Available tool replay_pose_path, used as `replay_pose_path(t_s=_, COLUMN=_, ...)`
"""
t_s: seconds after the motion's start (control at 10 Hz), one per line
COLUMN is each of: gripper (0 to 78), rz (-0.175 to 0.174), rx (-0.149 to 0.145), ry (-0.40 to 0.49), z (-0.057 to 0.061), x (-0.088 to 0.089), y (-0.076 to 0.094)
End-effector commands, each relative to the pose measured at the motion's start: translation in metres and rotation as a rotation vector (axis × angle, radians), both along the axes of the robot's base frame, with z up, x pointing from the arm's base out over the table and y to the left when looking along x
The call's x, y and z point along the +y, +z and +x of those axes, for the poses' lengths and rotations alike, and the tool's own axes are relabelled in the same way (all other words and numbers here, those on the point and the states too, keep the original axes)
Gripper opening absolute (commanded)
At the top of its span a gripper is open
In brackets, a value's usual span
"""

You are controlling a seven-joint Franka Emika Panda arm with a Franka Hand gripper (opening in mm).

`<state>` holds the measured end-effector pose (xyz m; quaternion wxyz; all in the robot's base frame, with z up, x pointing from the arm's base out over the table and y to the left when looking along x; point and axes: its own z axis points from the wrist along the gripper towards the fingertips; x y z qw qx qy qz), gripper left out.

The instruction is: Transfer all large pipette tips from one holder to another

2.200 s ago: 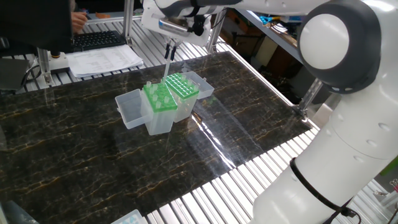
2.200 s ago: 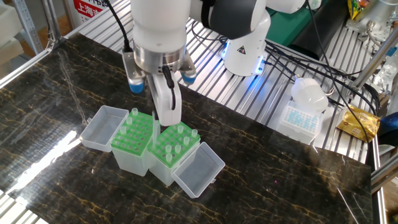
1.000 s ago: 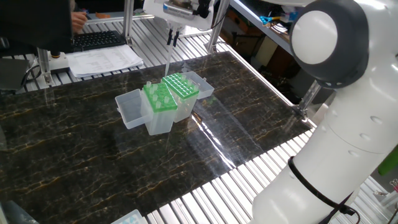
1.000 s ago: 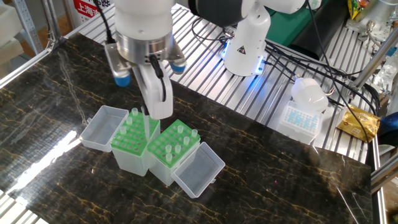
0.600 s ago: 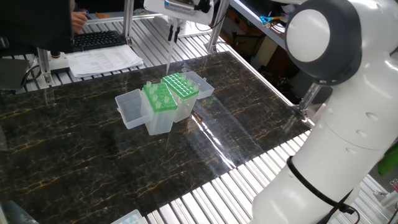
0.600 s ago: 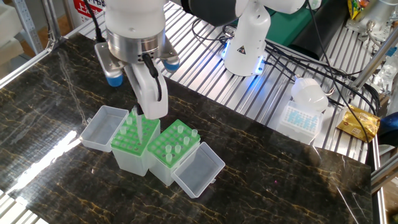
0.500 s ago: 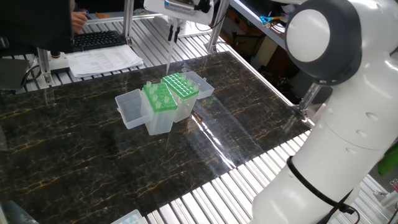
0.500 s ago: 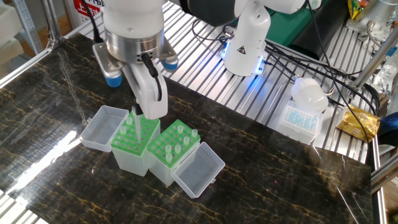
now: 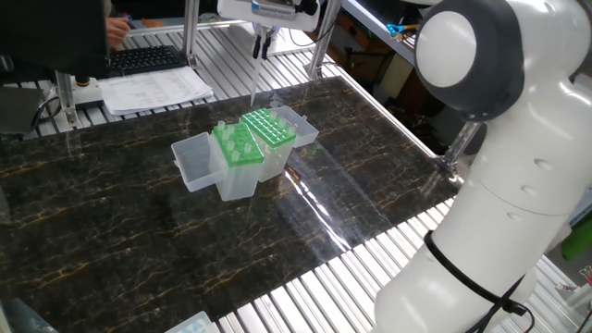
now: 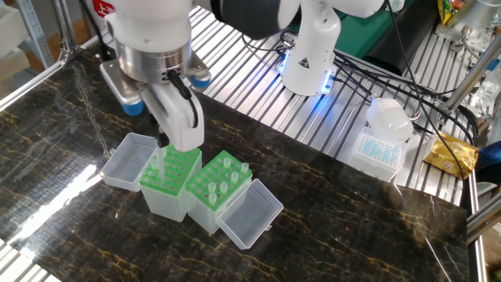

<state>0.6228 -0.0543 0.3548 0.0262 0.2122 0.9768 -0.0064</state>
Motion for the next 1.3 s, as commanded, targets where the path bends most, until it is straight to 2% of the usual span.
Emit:
replay_pose_path(t_s=0.1, gripper=1.2, rz=-0.007, rx=-0.010, ry=0.023, z=0.005, x=-0.006, y=-0.001)
replay_pose_path(t_s=0.8, gripper=1.2, rz=-0.003, rx=-0.013, ry=0.084, z=0.012, x=-0.026, y=-0.009)
replay_pose_path(t_s=1.0, gripper=1.2, rz=-0.001, rx=-0.008, ry=0.114, z=0.011, x=-0.036, y=-0.013)
replay_pose_path(t_s=1.3, gripper=1.2, rz=-0.002, rx=-0.003, ry=0.120, z=0.009, x=-0.037, y=-0.015)
